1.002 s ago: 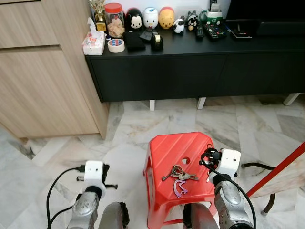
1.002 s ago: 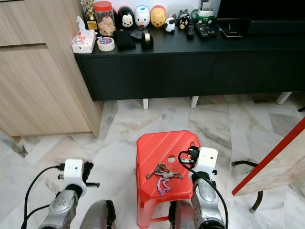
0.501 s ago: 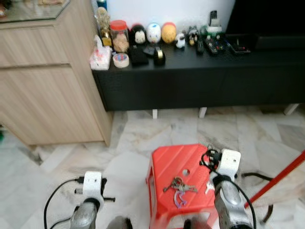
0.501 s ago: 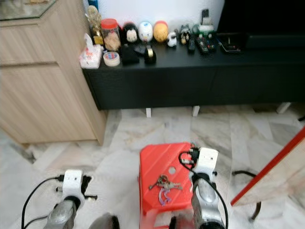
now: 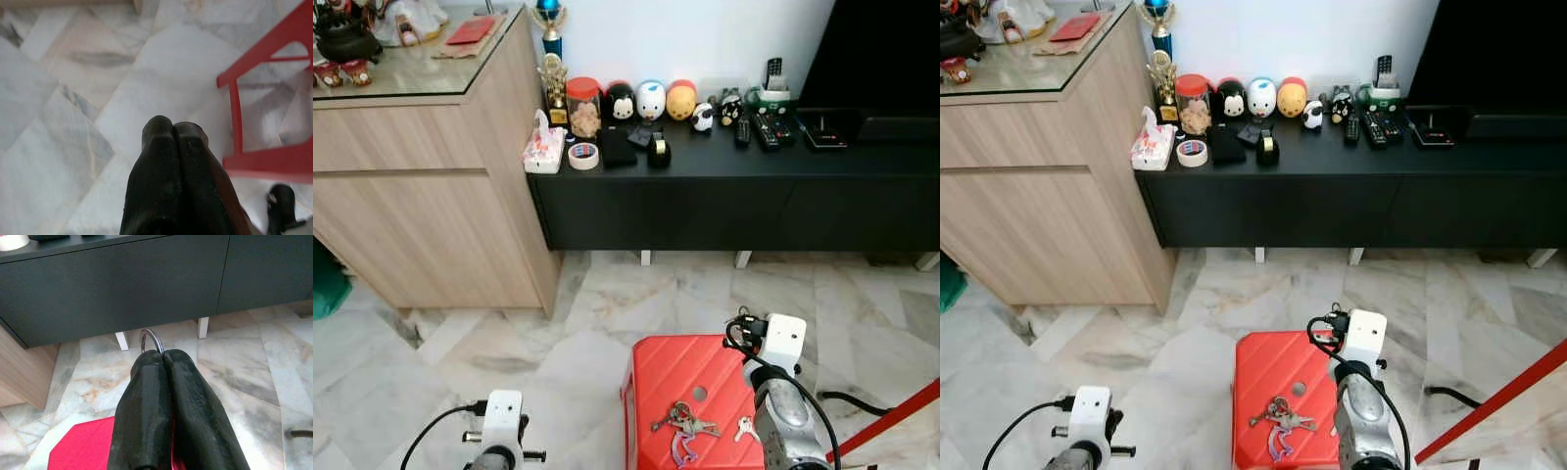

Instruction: Hang keys on a hook

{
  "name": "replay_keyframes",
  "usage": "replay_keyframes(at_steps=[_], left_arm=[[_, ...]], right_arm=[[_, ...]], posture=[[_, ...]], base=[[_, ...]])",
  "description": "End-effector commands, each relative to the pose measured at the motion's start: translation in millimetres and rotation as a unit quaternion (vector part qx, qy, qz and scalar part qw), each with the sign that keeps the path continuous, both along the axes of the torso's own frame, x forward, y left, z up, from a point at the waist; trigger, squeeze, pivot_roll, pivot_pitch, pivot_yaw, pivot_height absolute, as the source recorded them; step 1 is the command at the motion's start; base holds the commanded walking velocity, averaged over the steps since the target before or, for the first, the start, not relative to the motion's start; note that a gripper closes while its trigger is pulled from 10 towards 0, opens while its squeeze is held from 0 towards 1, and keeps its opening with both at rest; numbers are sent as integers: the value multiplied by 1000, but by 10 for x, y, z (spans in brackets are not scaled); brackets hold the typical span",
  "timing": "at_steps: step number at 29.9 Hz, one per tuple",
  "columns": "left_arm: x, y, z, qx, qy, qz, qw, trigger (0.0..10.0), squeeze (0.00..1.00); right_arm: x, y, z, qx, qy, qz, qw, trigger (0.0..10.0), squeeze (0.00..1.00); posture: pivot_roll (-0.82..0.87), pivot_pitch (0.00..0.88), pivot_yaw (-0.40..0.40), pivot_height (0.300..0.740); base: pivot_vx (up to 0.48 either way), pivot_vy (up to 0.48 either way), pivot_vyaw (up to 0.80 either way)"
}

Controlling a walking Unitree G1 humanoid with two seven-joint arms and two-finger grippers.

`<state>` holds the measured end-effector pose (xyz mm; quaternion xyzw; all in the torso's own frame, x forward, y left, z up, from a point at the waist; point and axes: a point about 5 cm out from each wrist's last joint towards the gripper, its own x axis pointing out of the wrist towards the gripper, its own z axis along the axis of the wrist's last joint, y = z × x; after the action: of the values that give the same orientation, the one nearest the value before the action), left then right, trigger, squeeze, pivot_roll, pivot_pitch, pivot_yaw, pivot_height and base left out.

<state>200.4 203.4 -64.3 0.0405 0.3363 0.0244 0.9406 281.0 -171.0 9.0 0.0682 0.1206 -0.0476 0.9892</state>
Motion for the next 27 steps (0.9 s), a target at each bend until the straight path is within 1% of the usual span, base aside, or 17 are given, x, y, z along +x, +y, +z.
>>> replay_keyframes(at_steps=[1, 2, 4, 6, 12, 16, 21, 27], left_arm=[[-134, 21, -85, 2, 34, 8, 999, 10000, 0], [-134, 21, -85, 2, 34, 8, 999, 10000, 0], [-198, 24, -121, 1, 49, 11, 999, 10000, 0], [-217, 23, -132, -3, 52, 13, 999, 10000, 0], [-247, 24, -148, -8, 59, 14, 998, 10000, 0], [-275, 42, -166, -12, 72, 14, 997, 10000, 0], [-313, 62, -188, -13, 85, 22, 996, 10000, 0], [-382, 43, -227, -16, 101, 29, 994, 10000, 0]], right_arm=[[-8, 1, -17, 5, 2, -1, 1000, 10000, 0], [-8, 1, -17, 5, 2, -1, 1000, 10000, 0], [-14, 17, -41, 7, 10, -2, 1000, 10000, 0], [-14, 27, -28, 12, 2, -2, 1000, 10000, 0], [-24, 28, -50, 8, 10, -5, 1000, 10000, 0], [6, 14, -21, 7, 5, -7, 1000, 10000, 0], [31, -41, 5, 3, 3, -10, 1000, 10000, 0], [40, -60, 18, 0, 2, -14, 1000, 10000, 0]], posture=[[2, 0, -11, 740], [2, 0, -11, 740], [1, 0, -9, 740], [3, 0, -9, 740], [3, 0, -6, 740], [10, 0, -6, 740], [9, 0, -12, 740], [-3, 0, -4, 740]], base=[[0, 0, 0], [0, 0, 0], [0, 0, 0], [0, 0, 0], [0, 0, 0], [0, 0, 0], [0, 0, 0], [-257, 0, 0]])
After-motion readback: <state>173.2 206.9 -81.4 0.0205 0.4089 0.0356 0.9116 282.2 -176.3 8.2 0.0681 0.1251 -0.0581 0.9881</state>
